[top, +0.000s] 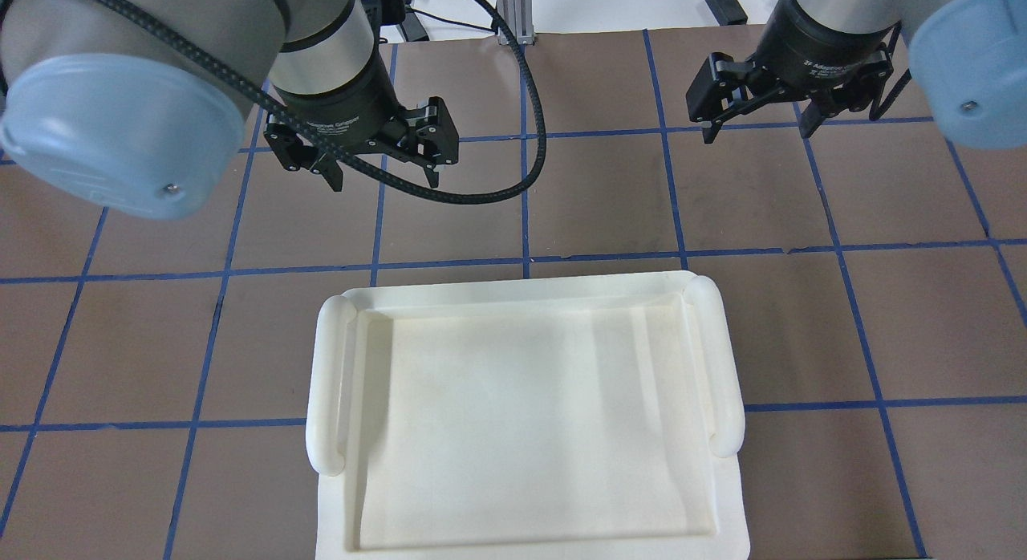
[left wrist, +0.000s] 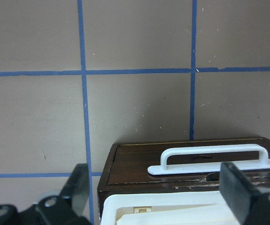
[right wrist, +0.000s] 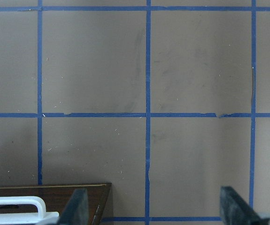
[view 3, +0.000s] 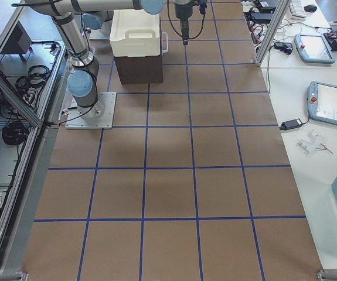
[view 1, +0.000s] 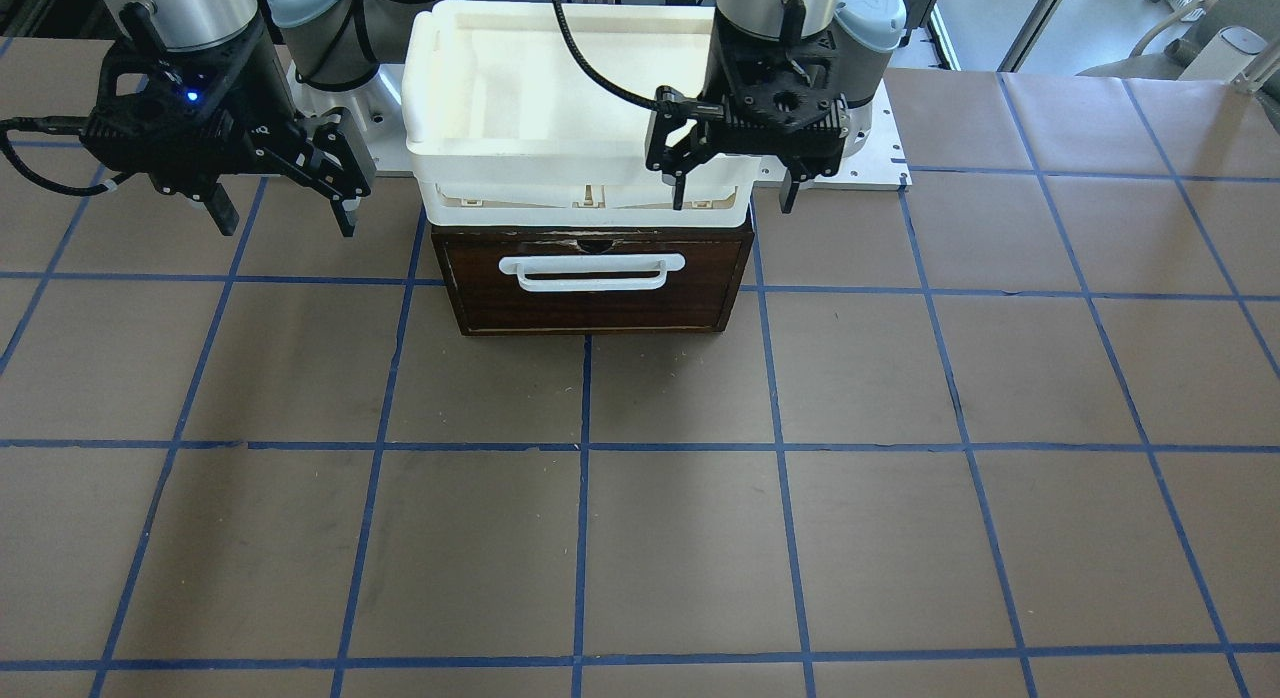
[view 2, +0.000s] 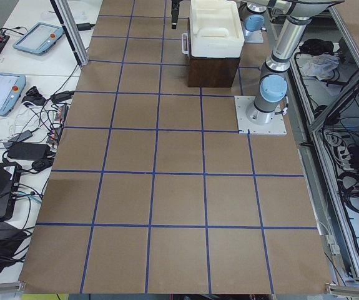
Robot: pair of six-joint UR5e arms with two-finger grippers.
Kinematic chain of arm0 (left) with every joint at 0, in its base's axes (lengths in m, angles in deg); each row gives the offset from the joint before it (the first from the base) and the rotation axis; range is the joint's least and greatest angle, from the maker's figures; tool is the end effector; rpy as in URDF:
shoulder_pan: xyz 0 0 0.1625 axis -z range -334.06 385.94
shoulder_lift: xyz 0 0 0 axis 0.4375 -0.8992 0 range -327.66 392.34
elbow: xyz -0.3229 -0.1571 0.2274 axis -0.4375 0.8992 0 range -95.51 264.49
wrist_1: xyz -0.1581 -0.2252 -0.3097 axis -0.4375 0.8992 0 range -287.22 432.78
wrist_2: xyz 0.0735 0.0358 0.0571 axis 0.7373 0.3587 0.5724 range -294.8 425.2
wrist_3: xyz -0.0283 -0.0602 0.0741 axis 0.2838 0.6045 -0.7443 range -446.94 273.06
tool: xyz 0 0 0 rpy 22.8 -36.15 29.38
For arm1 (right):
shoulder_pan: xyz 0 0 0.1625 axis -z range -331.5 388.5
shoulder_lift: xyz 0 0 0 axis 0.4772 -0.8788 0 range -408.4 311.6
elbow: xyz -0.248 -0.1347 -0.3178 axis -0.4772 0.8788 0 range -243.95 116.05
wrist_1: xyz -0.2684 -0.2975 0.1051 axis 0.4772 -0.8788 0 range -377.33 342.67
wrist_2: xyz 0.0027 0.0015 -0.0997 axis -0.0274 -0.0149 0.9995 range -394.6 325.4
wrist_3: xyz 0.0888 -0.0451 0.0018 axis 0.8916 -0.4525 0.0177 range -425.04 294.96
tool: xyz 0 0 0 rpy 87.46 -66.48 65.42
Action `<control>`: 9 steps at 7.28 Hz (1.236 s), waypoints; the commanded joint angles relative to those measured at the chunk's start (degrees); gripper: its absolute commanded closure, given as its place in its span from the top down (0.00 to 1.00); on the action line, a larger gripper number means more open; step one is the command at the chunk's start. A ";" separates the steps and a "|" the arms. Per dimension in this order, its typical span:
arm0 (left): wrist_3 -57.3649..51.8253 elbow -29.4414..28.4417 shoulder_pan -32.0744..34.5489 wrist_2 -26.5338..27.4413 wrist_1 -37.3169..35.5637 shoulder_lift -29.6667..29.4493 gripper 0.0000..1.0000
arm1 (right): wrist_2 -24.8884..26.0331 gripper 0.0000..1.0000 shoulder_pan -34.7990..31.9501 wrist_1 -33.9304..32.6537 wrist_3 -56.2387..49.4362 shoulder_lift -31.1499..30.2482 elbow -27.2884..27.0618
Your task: Put scissors in drawer and close it
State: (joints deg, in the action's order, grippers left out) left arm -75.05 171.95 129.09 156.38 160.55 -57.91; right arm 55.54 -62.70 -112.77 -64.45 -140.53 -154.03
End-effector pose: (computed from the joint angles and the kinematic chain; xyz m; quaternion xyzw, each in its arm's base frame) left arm -0.2418 -0.4580 0.5118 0.0105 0.9991 -0.0406 0.0015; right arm 0.1434 -0.4850 0.5155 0.0053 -0.9979 0.0653 0.0002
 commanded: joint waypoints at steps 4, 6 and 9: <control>-11.28 2.98 -6.11 -0.48 0.12 3.68 1.00 | 0.03 1.00 0.06 -0.01 -0.32 0.28 0.00; -11.54 3.16 -6.37 -0.22 -0.32 3.95 1.00 | 0.12 1.00 0.06 -0.01 -0.32 0.37 0.00; -11.45 3.33 -6.64 0.13 0.38 5.00 1.00 | -0.14 1.00 0.06 -0.10 -0.41 0.28 0.00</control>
State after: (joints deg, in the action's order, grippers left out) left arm -86.53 175.24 122.51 156.45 160.84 -53.16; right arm 55.61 -62.64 -112.80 -64.85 -140.21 -154.03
